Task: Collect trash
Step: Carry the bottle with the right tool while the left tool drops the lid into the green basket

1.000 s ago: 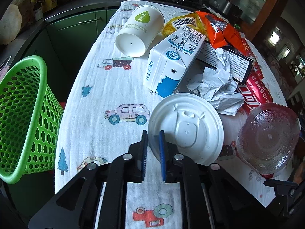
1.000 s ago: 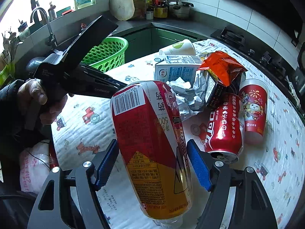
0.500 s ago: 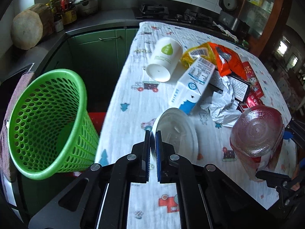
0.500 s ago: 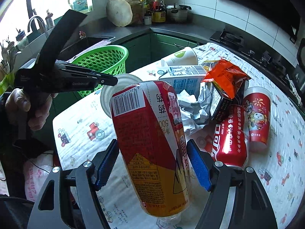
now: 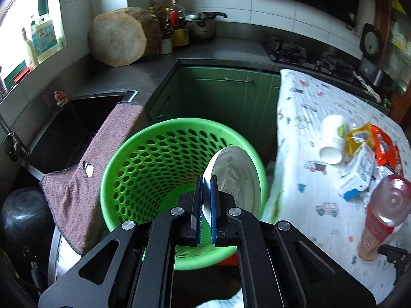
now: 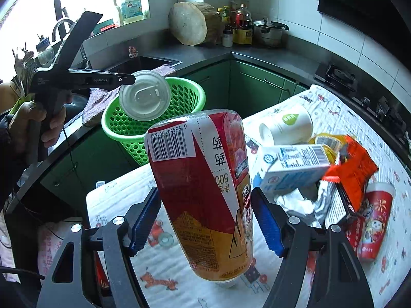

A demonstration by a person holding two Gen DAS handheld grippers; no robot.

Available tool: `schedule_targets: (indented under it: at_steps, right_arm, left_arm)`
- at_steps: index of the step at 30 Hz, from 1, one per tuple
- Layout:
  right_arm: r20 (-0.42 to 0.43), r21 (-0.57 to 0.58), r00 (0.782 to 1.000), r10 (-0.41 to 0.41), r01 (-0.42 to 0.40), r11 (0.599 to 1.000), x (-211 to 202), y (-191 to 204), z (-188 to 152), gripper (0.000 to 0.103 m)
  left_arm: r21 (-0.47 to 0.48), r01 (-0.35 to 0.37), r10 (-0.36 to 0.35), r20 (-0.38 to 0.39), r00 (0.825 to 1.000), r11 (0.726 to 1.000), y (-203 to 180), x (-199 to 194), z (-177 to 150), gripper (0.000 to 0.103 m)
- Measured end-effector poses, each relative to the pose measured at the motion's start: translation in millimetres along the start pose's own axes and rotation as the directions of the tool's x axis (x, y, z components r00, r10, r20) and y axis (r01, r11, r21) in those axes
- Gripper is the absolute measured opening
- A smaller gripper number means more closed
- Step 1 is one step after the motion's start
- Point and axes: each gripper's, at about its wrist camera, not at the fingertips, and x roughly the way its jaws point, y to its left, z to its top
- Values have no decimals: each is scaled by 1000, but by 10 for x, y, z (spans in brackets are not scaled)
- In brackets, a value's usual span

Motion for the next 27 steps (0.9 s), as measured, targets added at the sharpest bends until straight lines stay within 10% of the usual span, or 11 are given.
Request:
schedule_targets:
  at_steps: [27]
  right_arm:
    - [-69, -126, 997, 27, -36, 991, 1416, 621, 1330, 68]
  left_arm:
    - [-107, -81, 50, -271, 961, 991, 882, 1343, -287, 8]
